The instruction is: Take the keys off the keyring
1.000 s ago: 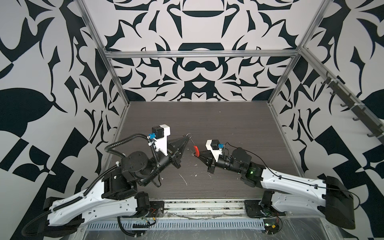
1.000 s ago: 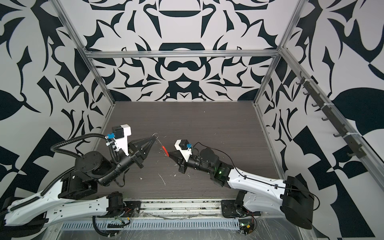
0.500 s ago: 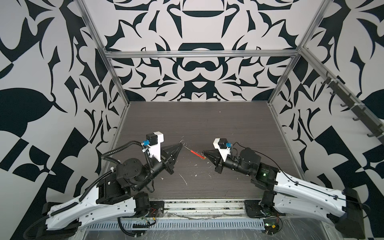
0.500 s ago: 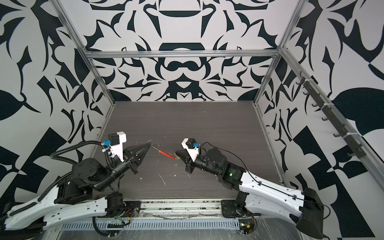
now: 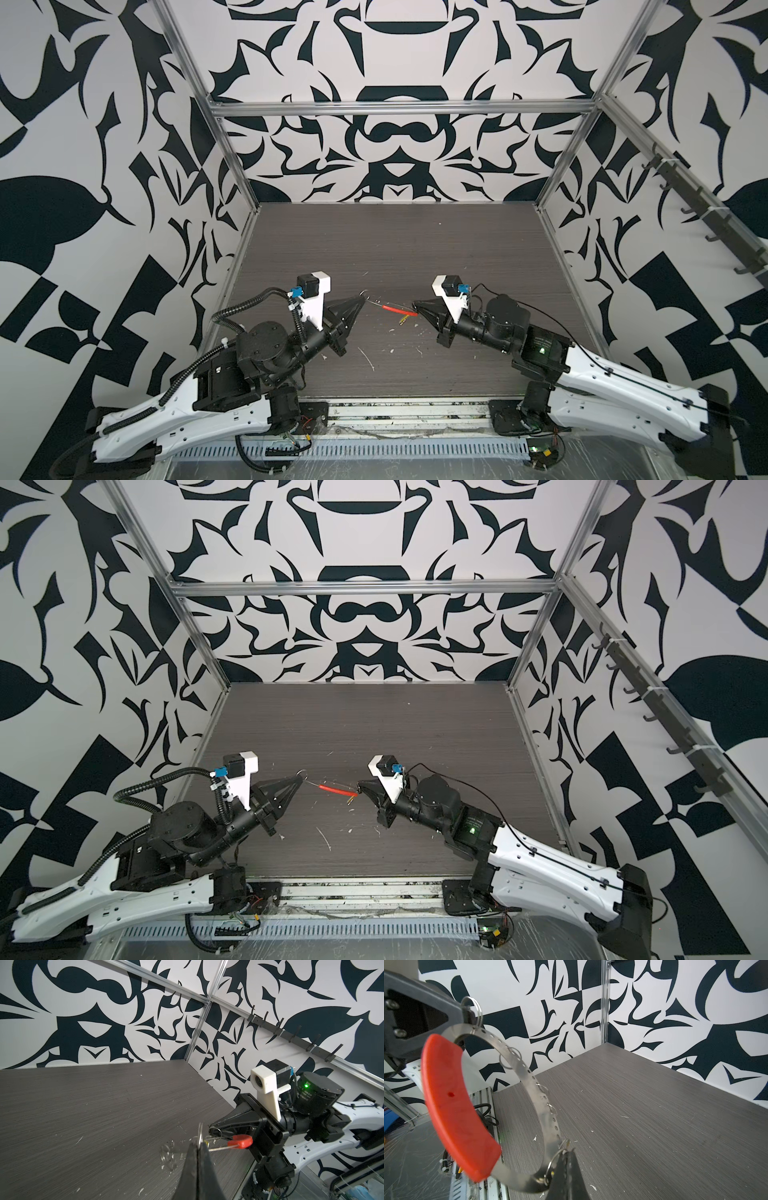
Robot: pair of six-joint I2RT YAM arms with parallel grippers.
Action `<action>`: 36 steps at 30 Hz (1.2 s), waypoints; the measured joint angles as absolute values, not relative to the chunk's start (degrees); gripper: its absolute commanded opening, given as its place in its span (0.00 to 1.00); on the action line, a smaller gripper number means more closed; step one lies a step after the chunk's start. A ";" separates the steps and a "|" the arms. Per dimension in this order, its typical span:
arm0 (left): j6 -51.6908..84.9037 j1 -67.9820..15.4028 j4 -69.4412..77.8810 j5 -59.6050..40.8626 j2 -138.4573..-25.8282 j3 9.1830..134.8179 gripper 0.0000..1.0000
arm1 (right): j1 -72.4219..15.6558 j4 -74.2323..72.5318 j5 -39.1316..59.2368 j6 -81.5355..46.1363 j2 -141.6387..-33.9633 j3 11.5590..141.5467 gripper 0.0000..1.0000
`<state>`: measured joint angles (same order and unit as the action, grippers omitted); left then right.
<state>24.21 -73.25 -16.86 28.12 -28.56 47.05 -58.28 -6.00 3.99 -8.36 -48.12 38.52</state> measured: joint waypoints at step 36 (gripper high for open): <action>22.31 -73.25 -14.37 32.32 -25.45 41.91 0.72 | -58.28 12.19 2.83 -17.91 -73.30 45.25 0.49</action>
